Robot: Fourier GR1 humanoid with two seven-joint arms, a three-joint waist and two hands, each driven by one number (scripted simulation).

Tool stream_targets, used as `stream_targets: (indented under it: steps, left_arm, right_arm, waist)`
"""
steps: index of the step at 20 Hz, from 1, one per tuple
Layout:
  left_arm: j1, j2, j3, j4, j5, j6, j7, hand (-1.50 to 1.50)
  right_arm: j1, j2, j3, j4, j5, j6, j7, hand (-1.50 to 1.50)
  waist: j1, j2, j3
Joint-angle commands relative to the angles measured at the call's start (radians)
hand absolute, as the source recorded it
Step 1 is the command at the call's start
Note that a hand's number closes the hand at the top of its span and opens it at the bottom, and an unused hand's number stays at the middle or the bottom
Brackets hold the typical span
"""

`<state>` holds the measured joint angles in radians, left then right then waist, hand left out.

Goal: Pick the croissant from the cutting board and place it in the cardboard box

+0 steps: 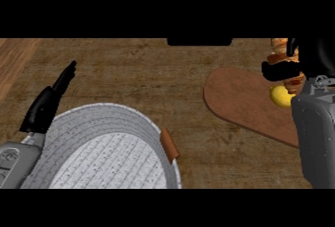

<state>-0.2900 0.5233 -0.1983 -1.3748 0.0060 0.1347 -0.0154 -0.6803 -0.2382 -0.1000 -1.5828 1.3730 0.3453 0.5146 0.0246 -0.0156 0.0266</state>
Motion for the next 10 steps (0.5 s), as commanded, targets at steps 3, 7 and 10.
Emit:
stream_targets:
  steps: [3,7,10]
  left_arm:
    - [0.097,-0.077,-0.033,0.042,0.016,0.009,0.013,0.00]
    - [0.101,-0.069,-0.026,0.060,0.012,0.002,-0.009,0.00]
    - [0.121,-0.066,-0.020,0.052,0.028,-0.011,-0.011,0.00]
  right_arm:
    - [-0.144,-0.064,-0.107,0.059,-0.014,0.047,0.058,1.50]
    - [-0.113,-0.132,-0.173,0.102,-0.046,0.031,0.012,1.50]
    - [-0.074,-0.171,-0.206,0.195,-0.046,0.000,-0.021,1.50]
  waist:
    - [-0.008,0.018,-0.028]
    - [-0.021,0.020,-0.027]
    - [-0.011,0.026,-0.027]
